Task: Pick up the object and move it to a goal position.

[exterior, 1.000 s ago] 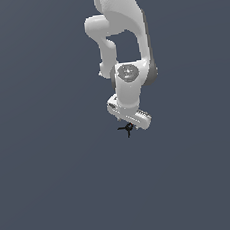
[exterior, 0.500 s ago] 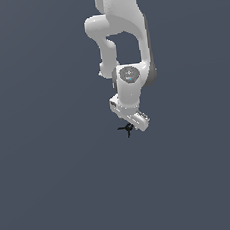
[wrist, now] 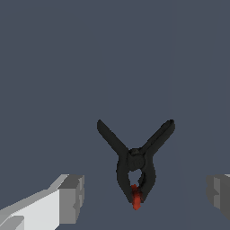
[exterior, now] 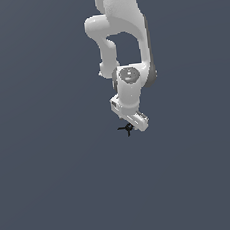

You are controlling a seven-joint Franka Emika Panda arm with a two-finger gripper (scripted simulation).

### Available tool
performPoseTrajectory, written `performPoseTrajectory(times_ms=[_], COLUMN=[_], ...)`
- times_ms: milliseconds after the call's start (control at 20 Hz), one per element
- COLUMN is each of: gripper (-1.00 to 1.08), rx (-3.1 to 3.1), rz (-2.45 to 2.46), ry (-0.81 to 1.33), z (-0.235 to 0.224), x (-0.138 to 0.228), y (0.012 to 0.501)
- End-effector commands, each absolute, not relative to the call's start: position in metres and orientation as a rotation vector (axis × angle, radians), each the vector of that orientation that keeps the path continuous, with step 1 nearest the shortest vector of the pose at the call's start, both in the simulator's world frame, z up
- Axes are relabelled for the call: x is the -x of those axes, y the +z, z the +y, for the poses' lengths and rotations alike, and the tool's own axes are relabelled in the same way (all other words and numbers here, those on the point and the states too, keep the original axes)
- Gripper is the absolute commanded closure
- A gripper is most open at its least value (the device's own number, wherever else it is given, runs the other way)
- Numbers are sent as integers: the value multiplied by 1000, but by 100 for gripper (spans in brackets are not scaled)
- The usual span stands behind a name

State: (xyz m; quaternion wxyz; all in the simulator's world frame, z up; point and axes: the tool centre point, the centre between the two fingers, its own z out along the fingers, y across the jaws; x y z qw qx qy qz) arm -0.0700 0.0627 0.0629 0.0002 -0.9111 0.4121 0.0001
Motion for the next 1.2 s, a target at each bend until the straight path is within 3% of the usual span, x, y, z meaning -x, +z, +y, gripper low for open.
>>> performPoseTrajectory(times_ms=[0,750,800,1150], gripper=[-92,-92,108,108], rx=[2862,2860,2860,2860], rz=[1295,1301,1301,1301], ry=[1,0,0,0], z=[63,63,63,63], x=[70,71,71,71], y=[59,13,13,13])
